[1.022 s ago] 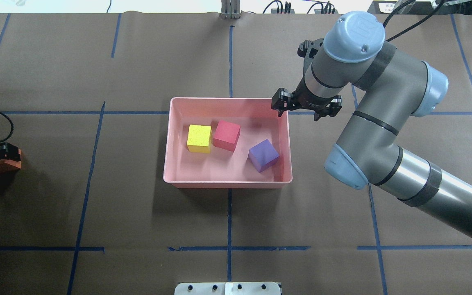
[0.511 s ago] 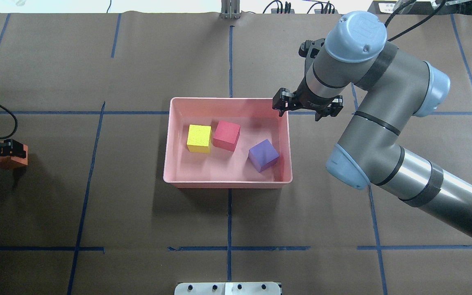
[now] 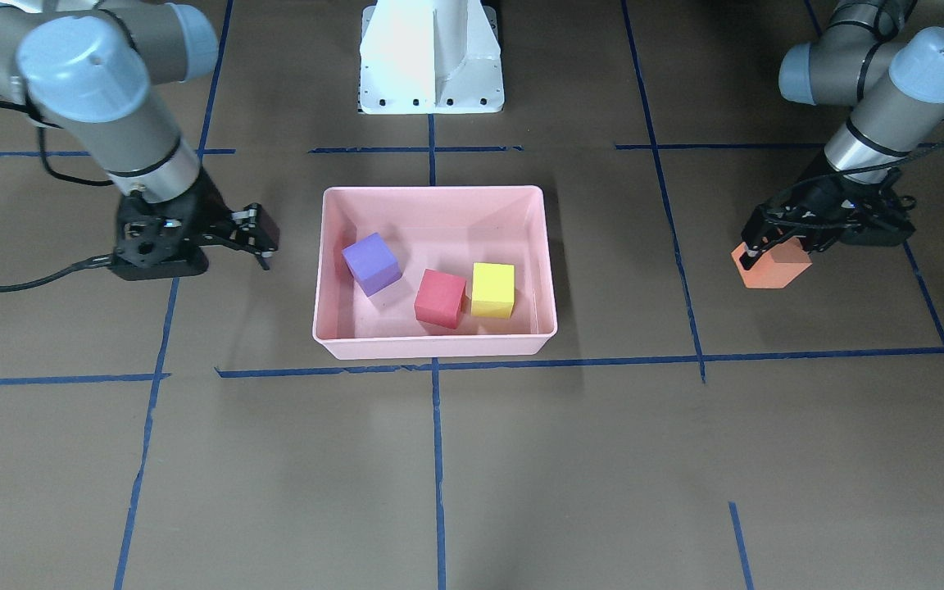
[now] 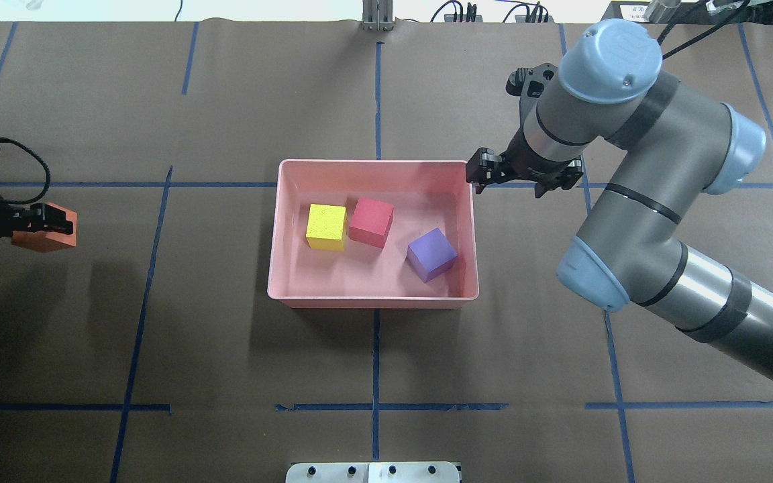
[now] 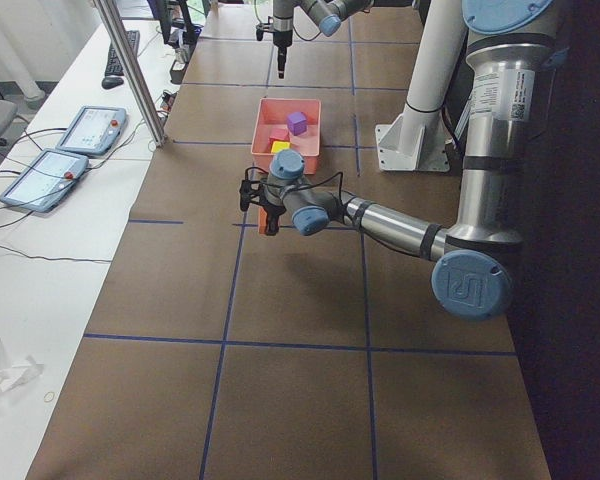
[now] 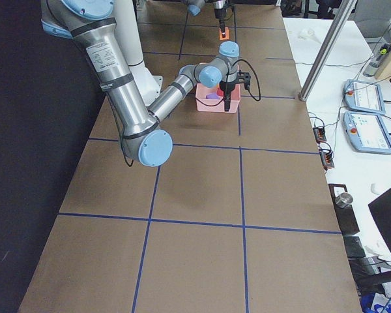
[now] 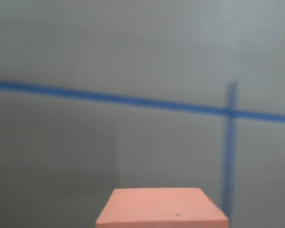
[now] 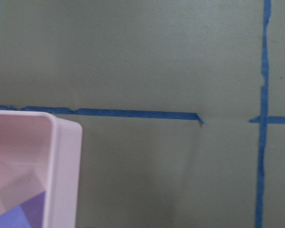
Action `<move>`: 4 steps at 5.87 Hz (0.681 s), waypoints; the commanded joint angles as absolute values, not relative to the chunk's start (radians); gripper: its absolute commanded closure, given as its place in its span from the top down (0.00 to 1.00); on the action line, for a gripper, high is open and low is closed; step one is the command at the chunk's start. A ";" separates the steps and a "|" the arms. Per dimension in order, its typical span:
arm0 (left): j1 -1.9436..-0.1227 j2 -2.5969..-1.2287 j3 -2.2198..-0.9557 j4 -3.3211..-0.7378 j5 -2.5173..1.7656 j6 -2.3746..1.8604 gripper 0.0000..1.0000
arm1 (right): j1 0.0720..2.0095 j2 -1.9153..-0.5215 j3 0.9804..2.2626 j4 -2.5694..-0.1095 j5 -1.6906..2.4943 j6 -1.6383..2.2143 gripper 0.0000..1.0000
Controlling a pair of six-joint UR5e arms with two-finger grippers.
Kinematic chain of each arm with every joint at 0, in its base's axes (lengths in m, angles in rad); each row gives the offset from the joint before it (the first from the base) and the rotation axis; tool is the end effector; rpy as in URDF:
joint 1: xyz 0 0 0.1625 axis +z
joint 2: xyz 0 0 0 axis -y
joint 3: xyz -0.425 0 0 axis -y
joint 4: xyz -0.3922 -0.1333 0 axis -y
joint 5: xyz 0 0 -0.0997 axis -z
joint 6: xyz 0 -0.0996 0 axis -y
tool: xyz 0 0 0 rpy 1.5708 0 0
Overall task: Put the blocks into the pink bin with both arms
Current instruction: 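Carry the orange block into the bin with the left gripper and release it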
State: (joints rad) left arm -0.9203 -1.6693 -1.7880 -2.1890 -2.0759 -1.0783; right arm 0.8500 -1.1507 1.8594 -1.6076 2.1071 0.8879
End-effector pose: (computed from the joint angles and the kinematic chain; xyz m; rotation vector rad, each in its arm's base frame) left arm 0.2617 -0.4844 0.4353 0.2369 0.9968 -0.1540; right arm -0.3357 -0.5070 0.3002 0.0829 -0.8287 -0.0228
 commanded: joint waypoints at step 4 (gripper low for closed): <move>-0.683 -2.181 -1.845 -1.614 -1.944 -1.194 0.41 | 1.254 -1.569 1.953 -1.606 2.279 0.130 1.00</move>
State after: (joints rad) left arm -0.7559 -2.1089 -1.8429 -1.6851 -2.0115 -1.1489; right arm 1.1639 -1.4950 1.9501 -1.6050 2.2606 0.2876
